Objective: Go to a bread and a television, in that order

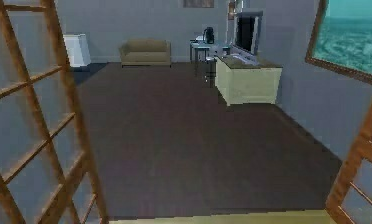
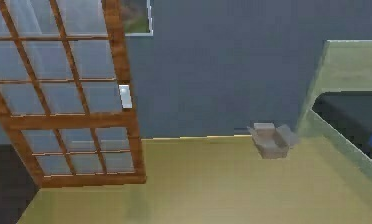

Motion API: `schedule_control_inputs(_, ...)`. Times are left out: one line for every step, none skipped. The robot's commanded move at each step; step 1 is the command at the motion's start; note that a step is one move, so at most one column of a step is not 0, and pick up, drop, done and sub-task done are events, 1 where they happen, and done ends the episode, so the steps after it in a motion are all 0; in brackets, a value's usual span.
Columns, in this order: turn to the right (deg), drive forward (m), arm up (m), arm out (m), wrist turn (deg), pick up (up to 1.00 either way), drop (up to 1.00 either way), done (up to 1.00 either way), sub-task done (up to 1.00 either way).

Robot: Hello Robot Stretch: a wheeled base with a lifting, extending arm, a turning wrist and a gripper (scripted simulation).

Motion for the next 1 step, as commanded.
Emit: schedule_control_inputs(0.0, 1.0, 0.0, 0.0, 0.0, 0.0, 0.0, 0.0, 0.0)
